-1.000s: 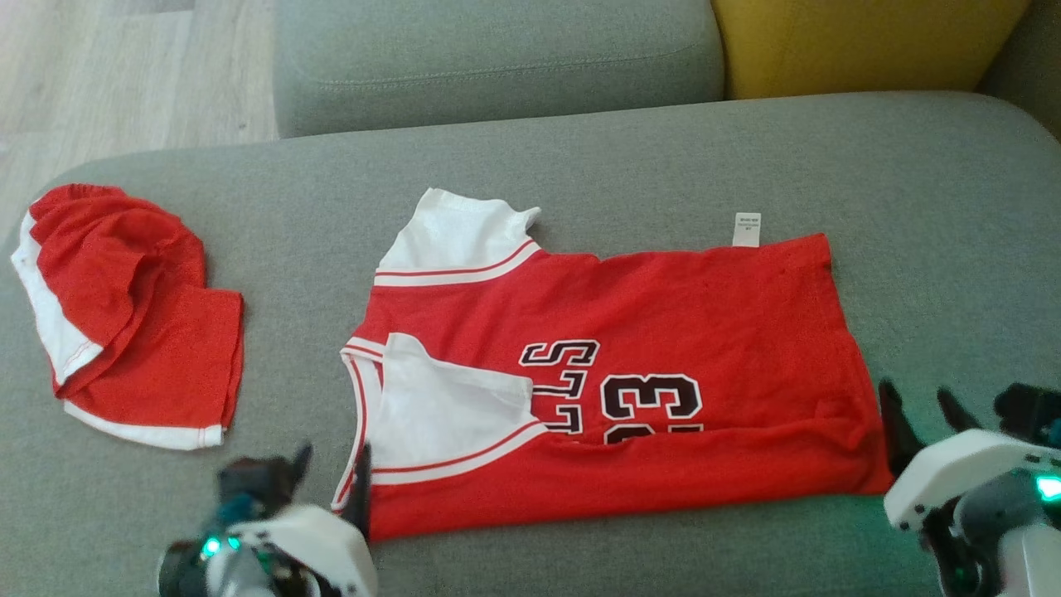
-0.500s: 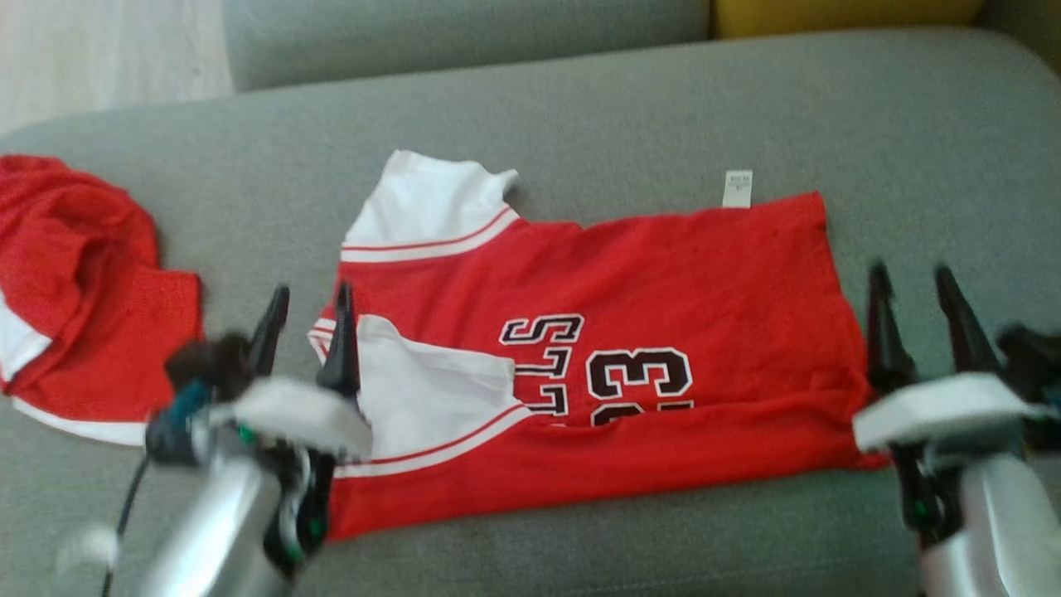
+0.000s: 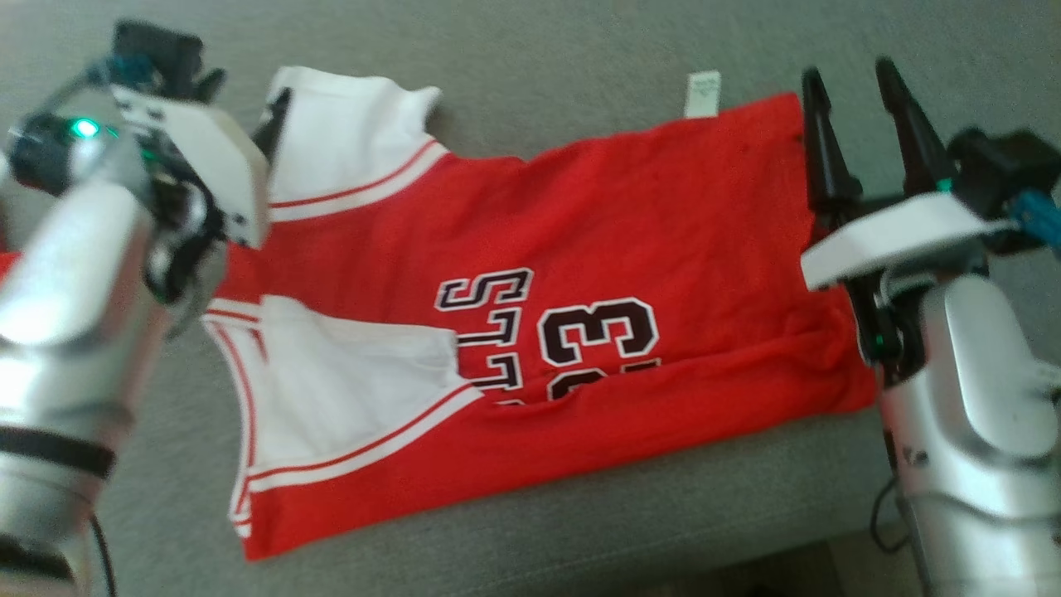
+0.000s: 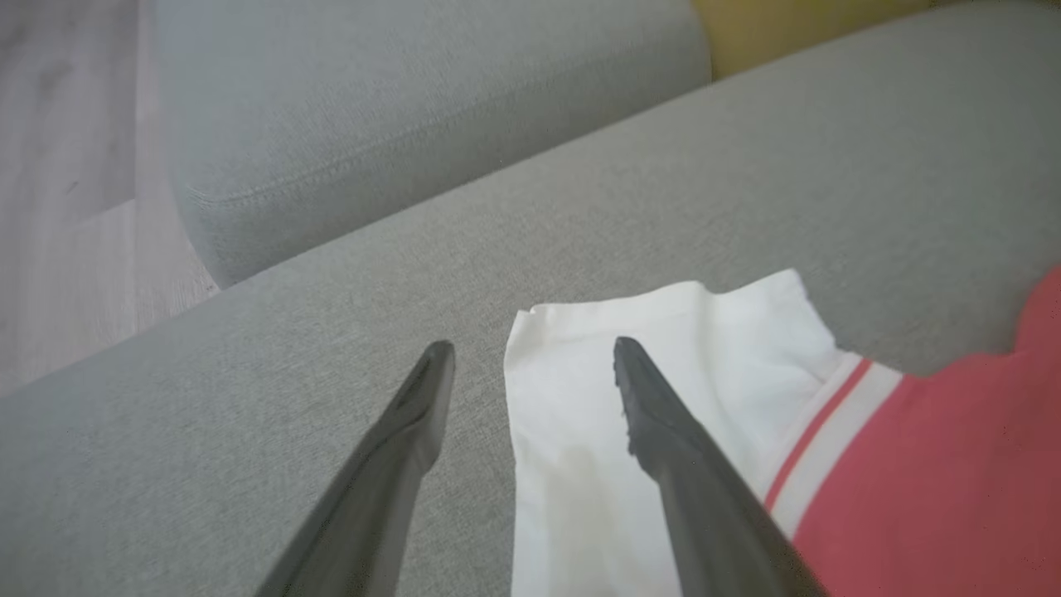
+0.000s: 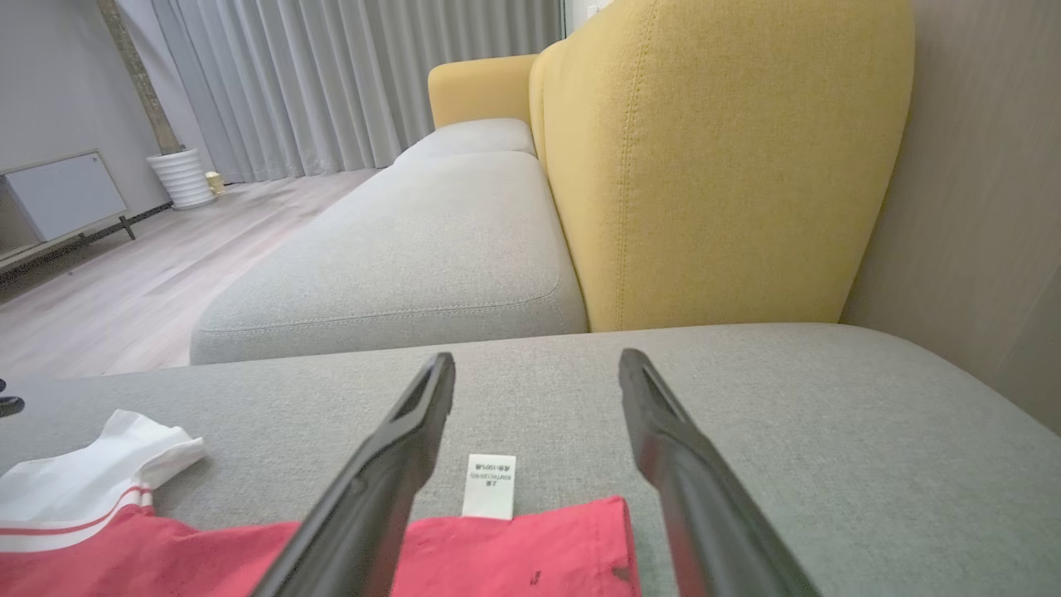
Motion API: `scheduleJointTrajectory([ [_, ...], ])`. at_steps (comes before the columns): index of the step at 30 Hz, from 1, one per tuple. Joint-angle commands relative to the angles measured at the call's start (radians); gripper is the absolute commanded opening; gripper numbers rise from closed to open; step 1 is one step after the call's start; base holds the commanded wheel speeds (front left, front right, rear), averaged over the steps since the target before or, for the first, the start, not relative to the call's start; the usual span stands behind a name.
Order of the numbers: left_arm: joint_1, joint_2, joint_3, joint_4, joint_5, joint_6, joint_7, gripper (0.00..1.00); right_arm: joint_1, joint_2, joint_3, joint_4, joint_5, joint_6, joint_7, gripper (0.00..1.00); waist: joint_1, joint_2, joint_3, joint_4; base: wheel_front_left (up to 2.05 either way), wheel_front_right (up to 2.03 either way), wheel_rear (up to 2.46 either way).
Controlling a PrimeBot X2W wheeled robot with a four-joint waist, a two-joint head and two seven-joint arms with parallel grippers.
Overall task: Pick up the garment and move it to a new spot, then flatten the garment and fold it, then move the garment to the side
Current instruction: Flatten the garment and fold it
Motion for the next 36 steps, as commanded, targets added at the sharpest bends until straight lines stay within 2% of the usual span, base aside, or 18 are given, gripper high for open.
scheduleJointTrajectory([
  [1, -0.090, 0.057, 0.018, 0.023, 0.014, -0.027, 0.041, 1.00, -0.051, -0.007, 0.031, -0.018, 0.010, -0.001, 0.002, 1.00, -0.0002, 0.0000, 0.055, -0.053, 0.00, 0.00, 0.00],
  [4, -0.163, 0.078, -0.011, 0.099, 0.018, -0.064, 0.093, 1.00, -0.093, -0.007, 0.047, 0.005, 0.016, -0.001, 0.000, 1.00, -0.0002, 0.0000, 0.081, -0.078, 0.00, 0.00, 0.00],
  [8, -0.216, 0.094, -0.046, 0.154, 0.017, -0.081, 0.133, 1.00, -0.122, -0.006, 0.061, 0.025, 0.022, -0.001, -0.008, 1.00, -0.0002, 0.0000, 0.100, -0.098, 0.00, 0.00, 0.00],
  [19, -0.287, 0.122, -0.185, 0.233, -0.061, -0.089, 0.163, 1.00, -0.155, -0.002, 0.076, 0.095, 0.034, -0.001, -0.050, 1.00, -0.0002, 0.0000, 0.118, -0.134, 0.00, 0.00, 0.00],
  [20, -0.284, 0.119, -0.199, 0.234, -0.078, -0.089, 0.174, 0.40, -0.156, -0.004, 0.073, 0.101, 0.034, -0.001, -0.050, 1.00, -0.0002, 0.0000, 0.117, -0.133, 0.00, 0.00, 0.00],
  [21, -0.282, 0.118, -0.217, 0.229, -0.094, -0.089, 0.185, 0.00, -0.157, -0.006, 0.070, 0.106, 0.032, -0.001, -0.051, 1.00, -0.0002, 0.0000, 0.116, -0.131, 0.00, 0.00, 0.00],
  [24, -0.281, 0.121, -0.248, 0.209, -0.148, -0.089, 0.185, 0.00, -0.161, -0.013, 0.048, 0.125, 0.031, -0.001, -0.045, 1.00, -0.0002, 0.0000, 0.108, -0.117, 0.00, 0.00, 0.00],
  [31, -0.292, 0.100, -0.230, 0.196, -0.187, -0.089, 0.021, 0.00, -0.180, -0.043, 0.035, 0.201, 0.084, -0.001, 0.049, 1.00, -0.0002, 0.0000, 0.076, -0.051, 0.00, 0.00, 0.00],
  [36, -0.275, 0.082, -0.213, 0.161, -0.197, -0.079, -0.068, 0.00, -0.206, -0.126, 0.057, 0.284, 0.123, -0.001, 0.138, 1.00, -0.0002, 0.0000, 0.071, 0.012, 0.00, 0.00, 0.00],
])
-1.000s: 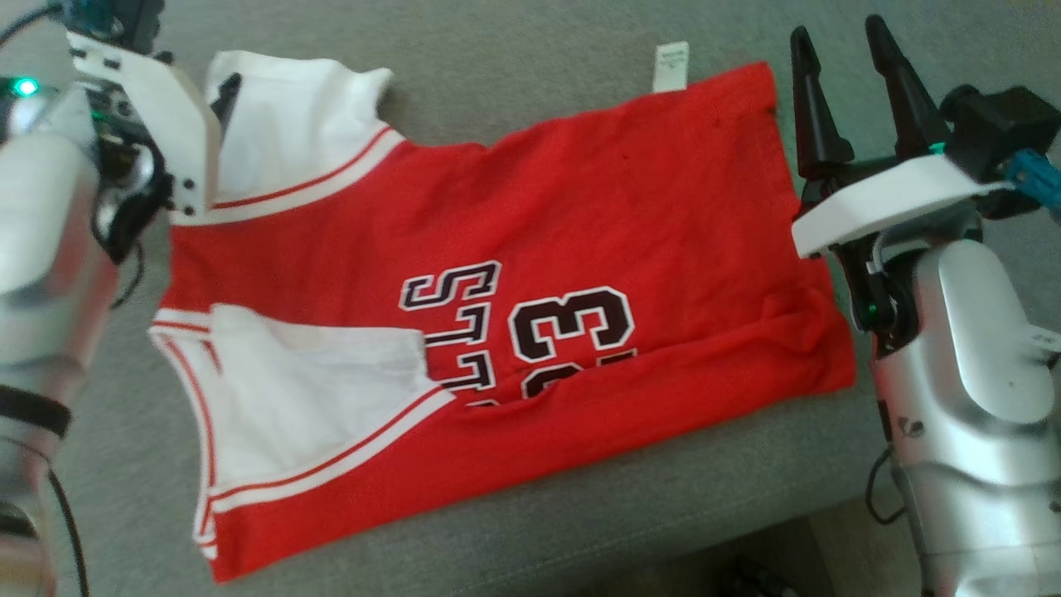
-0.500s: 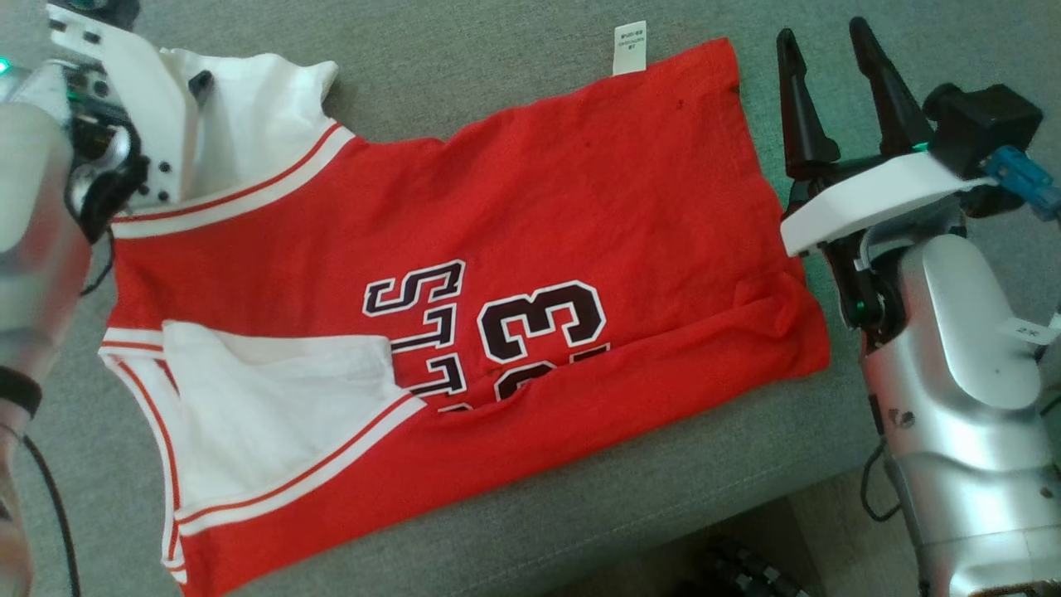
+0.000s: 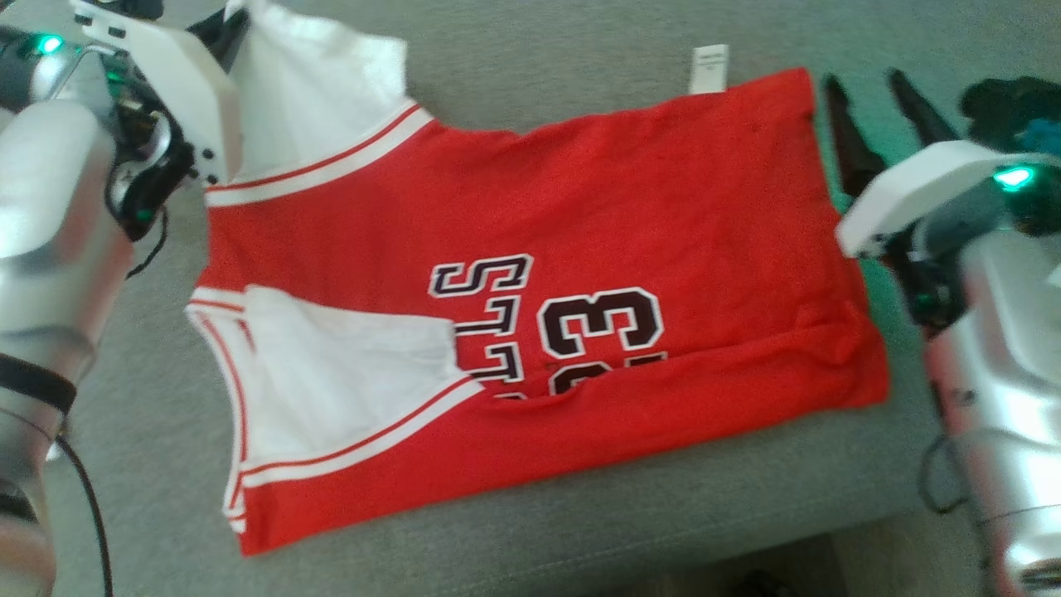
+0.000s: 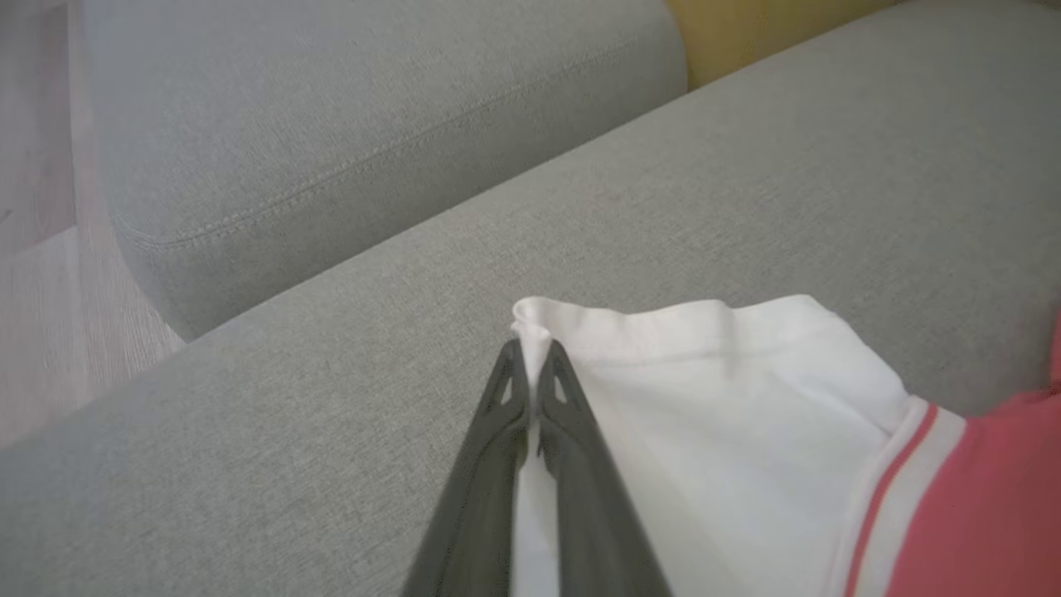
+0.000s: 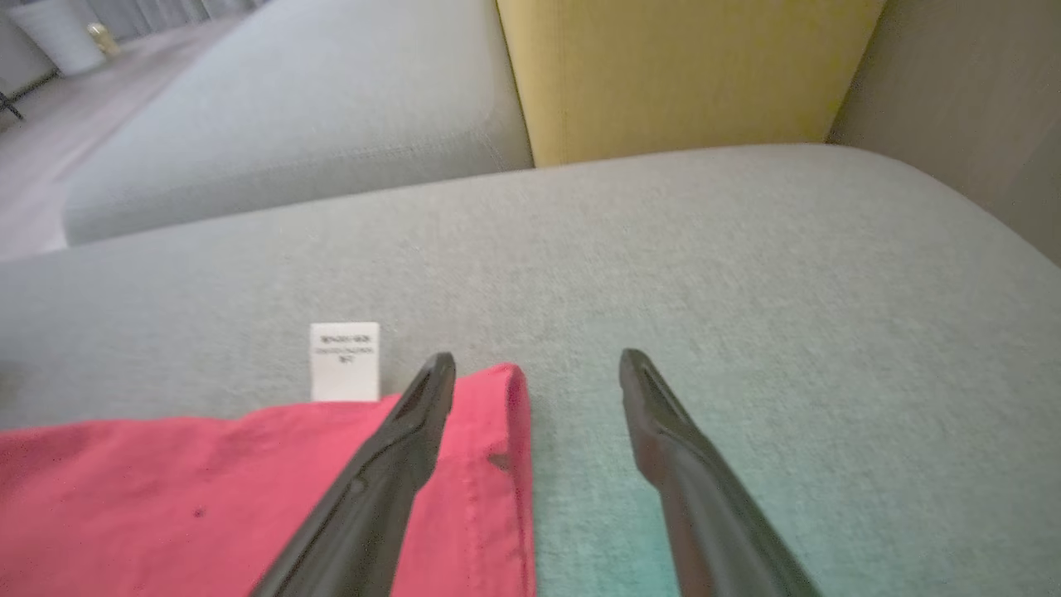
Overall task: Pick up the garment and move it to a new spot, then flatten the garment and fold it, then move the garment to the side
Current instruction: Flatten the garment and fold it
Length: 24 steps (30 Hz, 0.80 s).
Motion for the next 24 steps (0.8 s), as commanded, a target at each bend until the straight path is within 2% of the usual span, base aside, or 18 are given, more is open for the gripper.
scheduleJointTrajectory([
  [1, -0.022, 0.030, 0.047, -0.042, -0.003, 0.014, -0.033, 0.00, -0.037, -0.052, 0.015, 0.010, -0.001, -0.001, 0.023, 1.00, 0.0000, 0.0000, -0.001, 0.047, 0.00, 0.00, 0.00],
  [6, 0.014, 0.026, 0.041, -0.106, -0.006, 0.023, -0.058, 0.00, -0.066, -0.111, 0.051, 0.082, 0.019, -0.001, 0.051, 1.00, 0.0000, 0.0000, 0.013, 0.091, 0.00, 0.00, 0.00],
  [10, 0.041, 0.028, 0.037, -0.162, -0.007, 0.045, -0.059, 0.00, -0.089, -0.134, 0.070, 0.115, 0.057, -0.001, 0.047, 1.00, 0.0000, 0.0000, 0.020, 0.108, 0.00, 0.00, 0.00],
  [24, 0.059, 0.066, 0.033, -0.278, -0.013, 0.086, -0.011, 0.00, -0.132, -0.151, 0.169, 0.201, 0.150, -0.001, 0.059, 1.00, 0.0000, 0.0000, 0.040, 0.113, 0.00, 0.00, 0.00],
])
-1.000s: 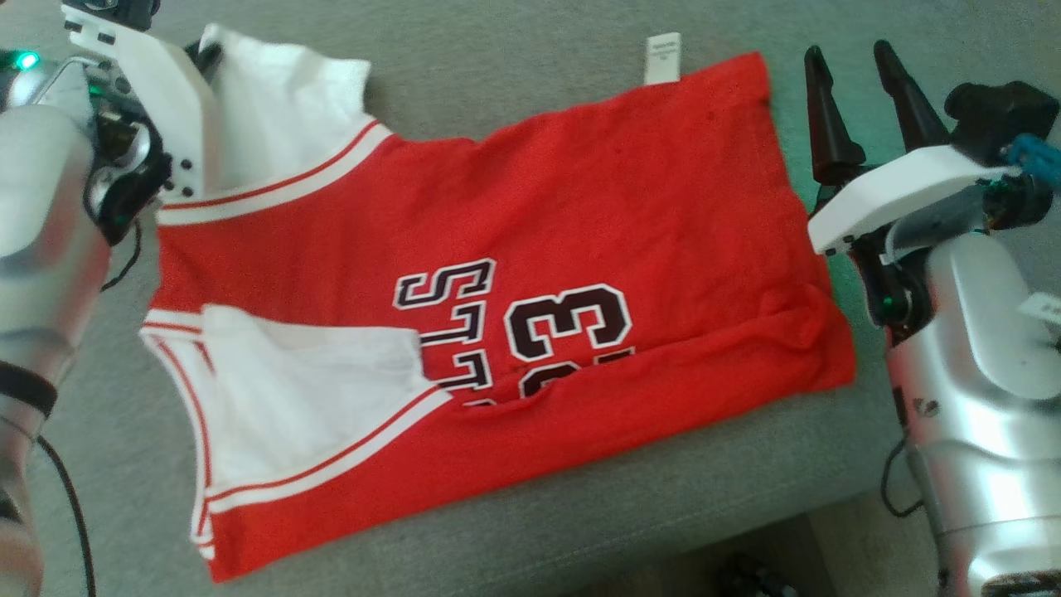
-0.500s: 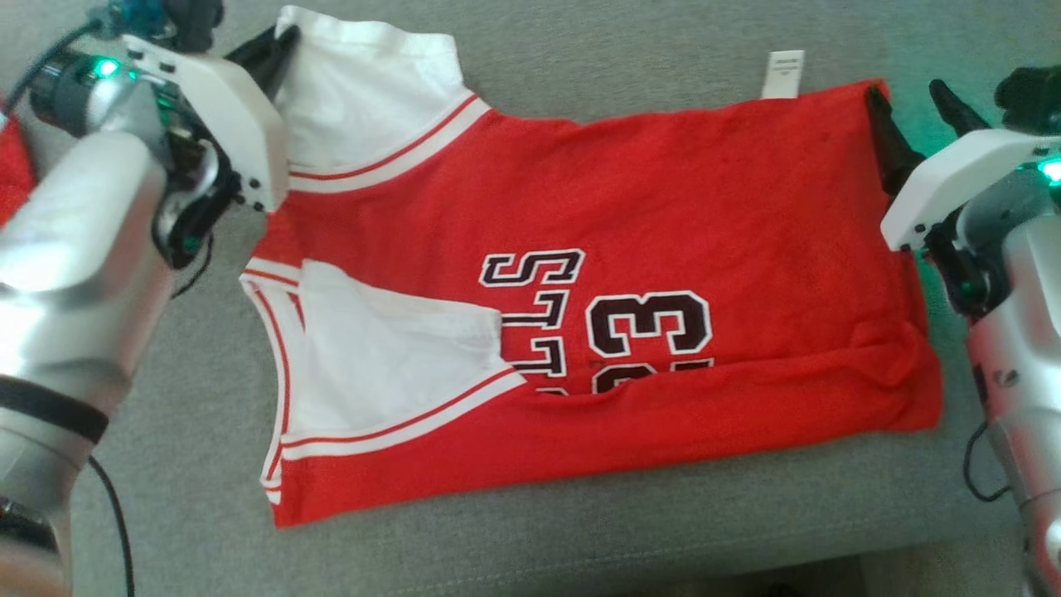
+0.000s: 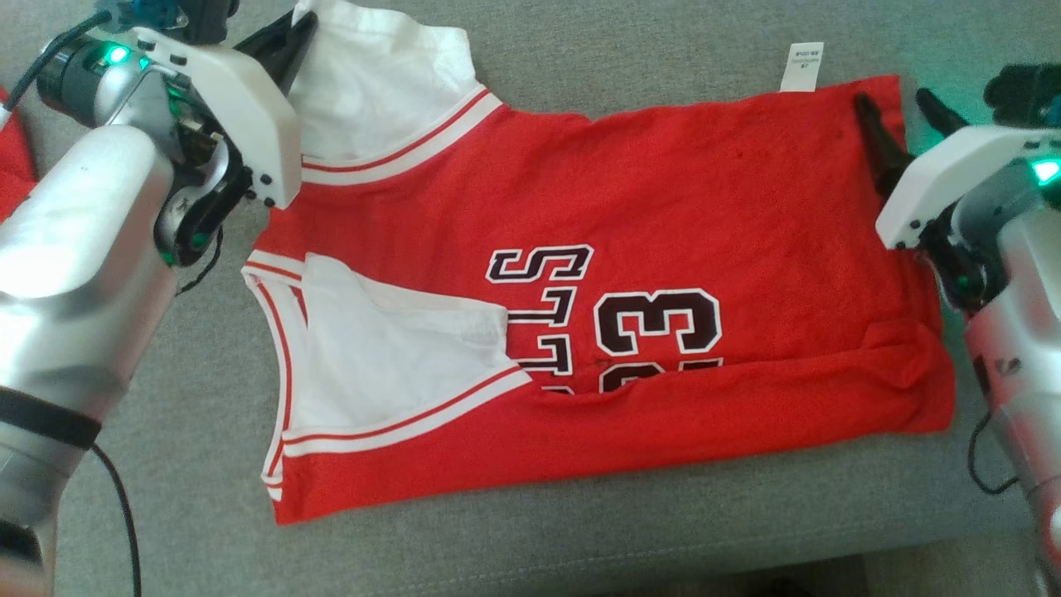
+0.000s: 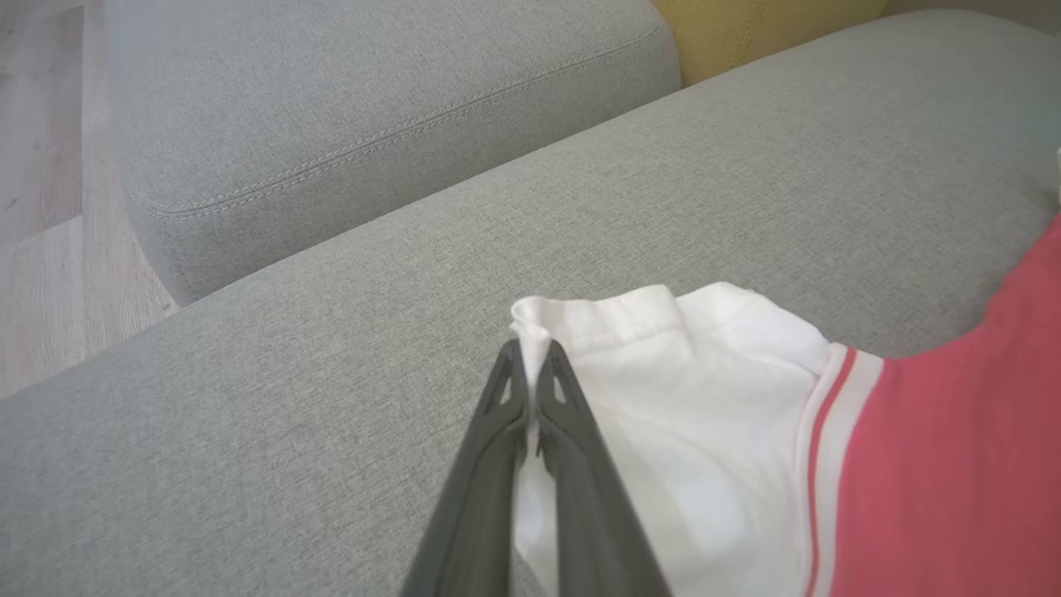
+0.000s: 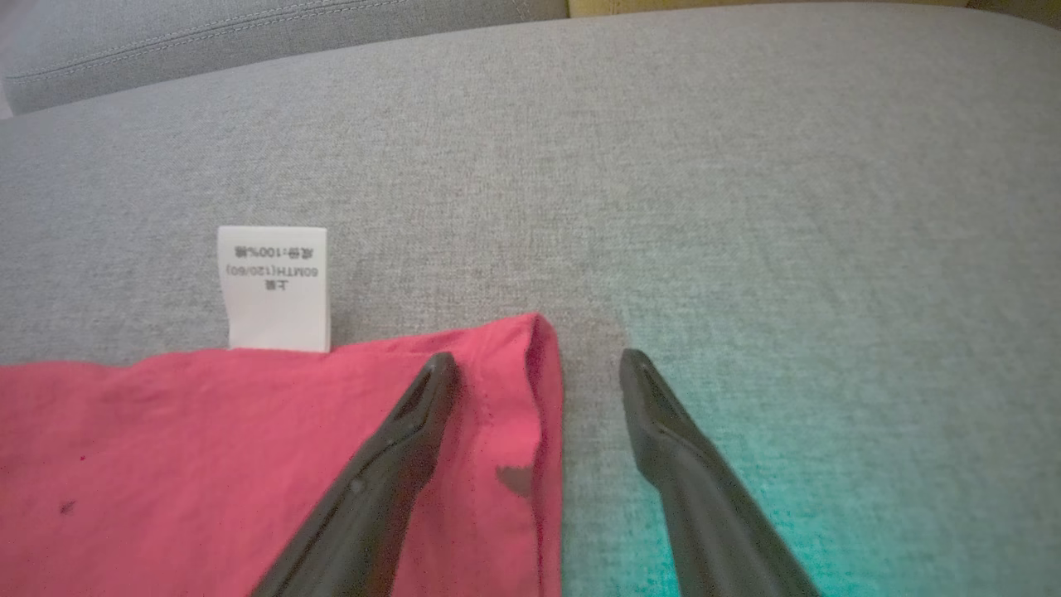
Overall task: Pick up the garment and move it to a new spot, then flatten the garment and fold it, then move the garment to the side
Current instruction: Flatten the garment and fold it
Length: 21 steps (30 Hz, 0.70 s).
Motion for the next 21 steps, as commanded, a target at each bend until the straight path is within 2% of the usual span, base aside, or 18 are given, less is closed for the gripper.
scheduleJointTrajectory([
  [1, -0.024, 0.051, 0.037, -0.033, -0.003, 0.009, 0.005, 0.00, -0.025, -0.019, 0.022, -0.012, 0.012, -0.001, 0.008, 1.00, 0.0000, 0.0000, 0.002, 0.000, 0.00, 0.00, 0.00],
  [9, -0.021, 0.065, 0.035, -0.066, -0.008, 0.024, 0.024, 0.00, -0.056, -0.032, 0.073, 0.027, 0.054, -0.001, -0.015, 1.00, 0.0000, 0.0000, 0.013, 0.003, 0.00, 0.00, 0.00],
  [10, -0.021, 0.066, 0.035, -0.068, -0.008, 0.026, 0.025, 0.00, -0.058, -0.033, 0.086, 0.031, 0.062, -0.001, -0.009, 0.93, 0.0000, 0.0000, 0.013, 0.003, 0.00, 0.00, 0.00],
  [11, -0.021, 0.067, 0.035, -0.069, -0.009, 0.028, 0.025, 0.00, -0.060, -0.035, 0.100, 0.033, 0.070, -0.001, -0.002, 0.34, 0.0000, 0.0000, 0.013, 0.004, 0.00, 0.00, 0.00],
  [12, -0.021, 0.068, 0.036, -0.070, -0.010, 0.030, 0.026, 0.00, -0.062, -0.041, 0.114, 0.035, 0.073, -0.001, -0.001, 0.00, 0.0000, 0.0000, 0.014, 0.005, 0.00, 0.00, 0.00],
  [21, -0.045, 0.067, 0.056, -0.054, -0.009, 0.059, -0.010, 0.00, -0.123, -0.085, 0.105, 0.098, 0.071, -0.001, -0.101, 0.00, 0.0000, 0.0000, 0.028, 0.006, 0.00, 0.00, 0.00],
])
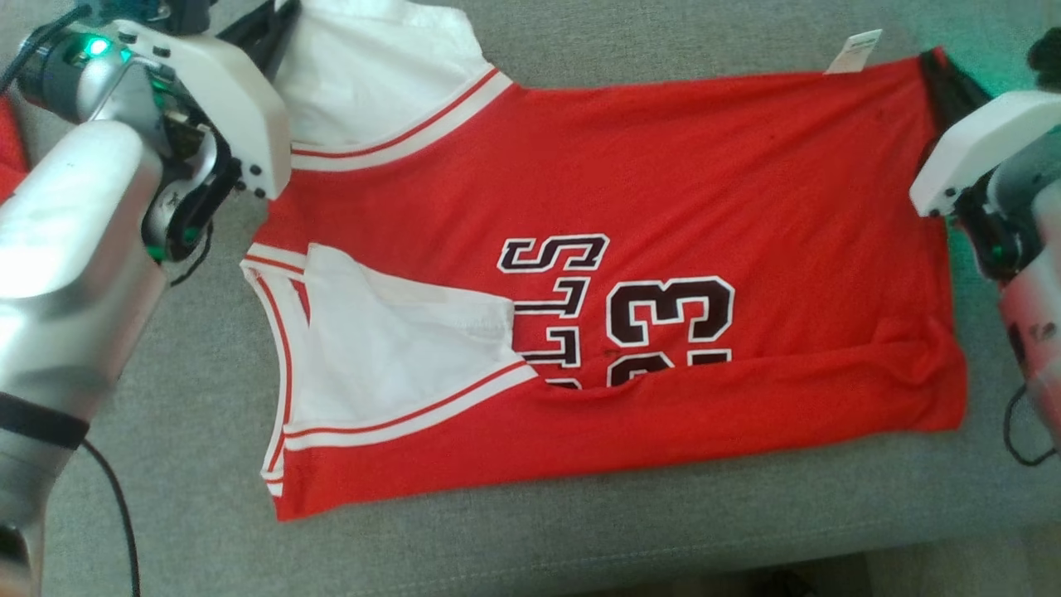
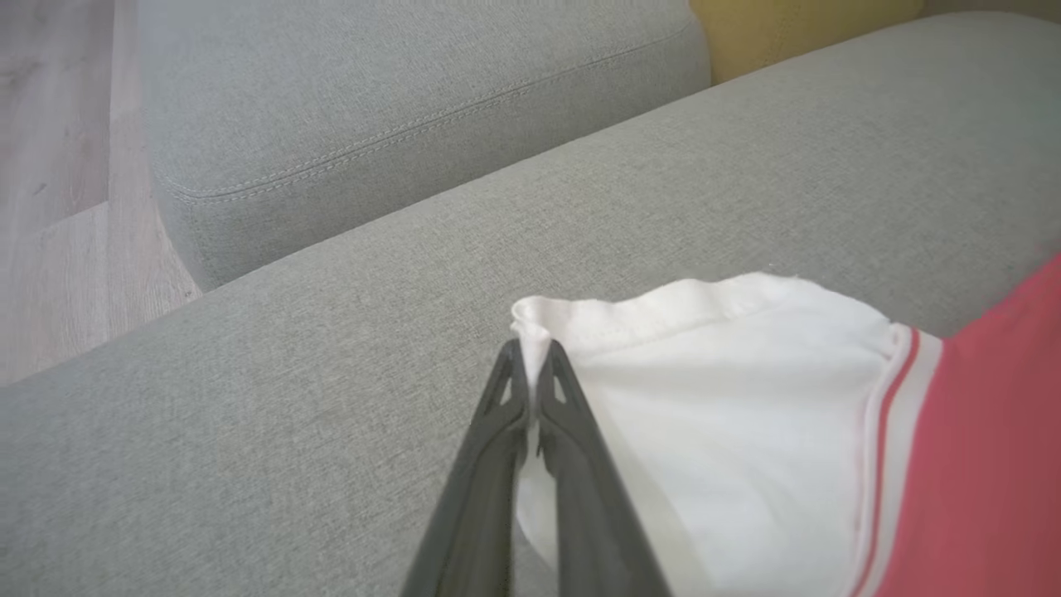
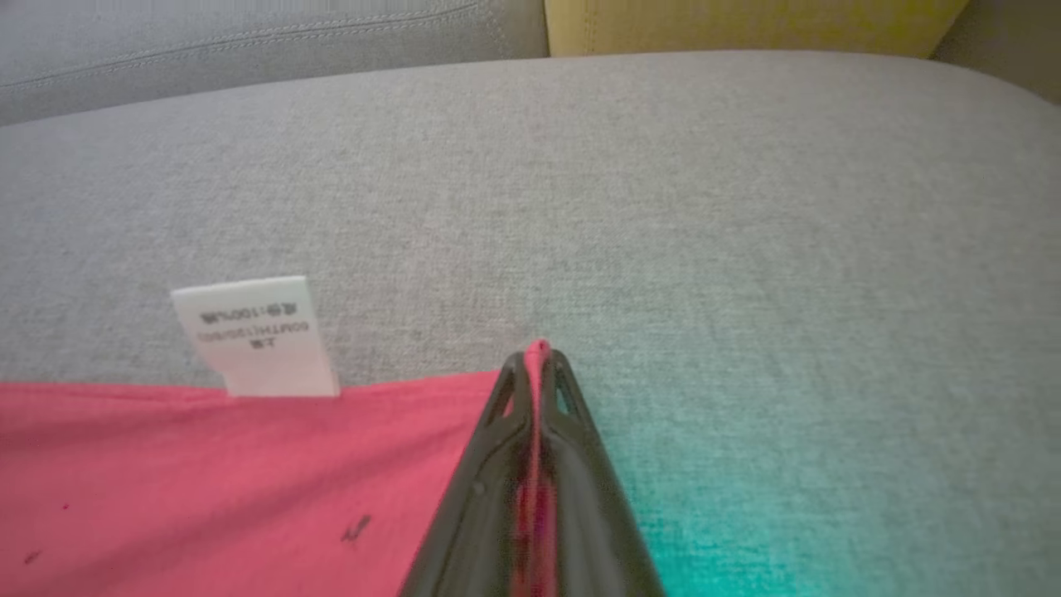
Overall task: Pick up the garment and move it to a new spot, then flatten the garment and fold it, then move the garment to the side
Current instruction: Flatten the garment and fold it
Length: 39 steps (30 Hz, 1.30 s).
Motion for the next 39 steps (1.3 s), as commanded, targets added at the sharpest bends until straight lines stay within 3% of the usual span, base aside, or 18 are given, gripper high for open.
scheduleJointTrajectory([
  [1, -0.051, 0.041, 0.056, -0.009, -0.001, 0.012, -0.019, 0.00, -0.026, -0.021, -0.007, -0.007, -0.005, -0.001, -0.025, 0.00, 0.0000, 0.0000, 0.004, 0.000, 0.00, 0.00, 0.00],
  [9, -0.113, 0.005, 0.084, 0.058, 0.016, 0.042, -0.117, 0.00, -0.094, 0.002, -0.034, 0.069, -0.029, -0.001, -0.134, 0.00, 0.0000, 0.0000, 0.017, -0.002, 0.00, 0.00, 0.00],
  [20, -0.087, -0.024, 0.049, 0.111, 0.021, -0.006, -0.170, 0.00, -0.066, 0.011, 0.005, 0.086, 0.011, -0.001, -0.209, 0.00, 0.0000, 0.0000, -0.025, 0.006, 0.00, 0.00, 0.00],
  [28, 0.052, 0.055, 0.026, -0.016, 0.008, -0.006, -0.172, 0.00, 0.056, -0.043, 0.056, 0.027, 0.089, -0.001, -0.211, 0.00, 0.0000, 0.0000, -0.134, 0.017, 0.00, 0.00, 0.00],
  [39, 0.306, 0.218, -0.007, -0.359, -0.042, 0.083, -0.058, 0.00, 0.252, -0.173, 0.144, -0.134, 0.188, -0.001, -0.049, 0.00, 0.0000, 0.0000, -0.250, 0.048, 0.00, 0.00, 0.00],
])
